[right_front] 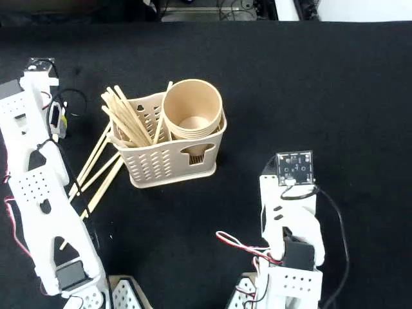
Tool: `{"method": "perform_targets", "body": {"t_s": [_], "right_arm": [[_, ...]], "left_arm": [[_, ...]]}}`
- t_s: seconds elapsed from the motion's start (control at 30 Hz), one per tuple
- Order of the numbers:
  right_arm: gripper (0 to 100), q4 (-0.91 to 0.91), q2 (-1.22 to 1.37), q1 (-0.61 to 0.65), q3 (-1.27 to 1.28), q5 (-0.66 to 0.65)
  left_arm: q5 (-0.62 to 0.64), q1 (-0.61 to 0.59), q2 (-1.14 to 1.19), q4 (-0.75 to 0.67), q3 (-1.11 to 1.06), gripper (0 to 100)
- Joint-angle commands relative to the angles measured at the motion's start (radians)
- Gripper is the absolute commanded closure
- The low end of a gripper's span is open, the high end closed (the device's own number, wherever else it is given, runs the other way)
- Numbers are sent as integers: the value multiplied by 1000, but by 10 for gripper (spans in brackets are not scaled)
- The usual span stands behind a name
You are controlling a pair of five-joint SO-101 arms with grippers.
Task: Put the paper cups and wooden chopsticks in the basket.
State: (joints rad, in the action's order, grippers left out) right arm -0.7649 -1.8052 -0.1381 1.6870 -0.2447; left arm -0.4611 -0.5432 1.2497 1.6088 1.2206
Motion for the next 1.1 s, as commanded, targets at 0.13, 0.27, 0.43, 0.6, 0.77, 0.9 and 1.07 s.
{"method": "perform_targets", "body": {"t_s": [0.13,0.27,0.43,0.6,0.77,0.9,1.07], "right_arm": [[977,12,-65,5,-4,-2],[977,12,-65,5,-4,-2],[977,12,-65,5,-4,-2],[977,12,-65,5,-4,-2],[977,12,-65,5,-4,-2],[977,12,-65,5,-4,-2],[977,12,-65,5,-4,-2]], "left_arm": [[-5,-15,58,-41,-16,970],[17,-2,37,15,31,972],[44,31,-8,155,219,972],[58,50,-143,155,147,972],[60,65,-339,155,-18,972],[60,76,-532,152,-171,971],[54,64,-623,68,-326,971]]}}
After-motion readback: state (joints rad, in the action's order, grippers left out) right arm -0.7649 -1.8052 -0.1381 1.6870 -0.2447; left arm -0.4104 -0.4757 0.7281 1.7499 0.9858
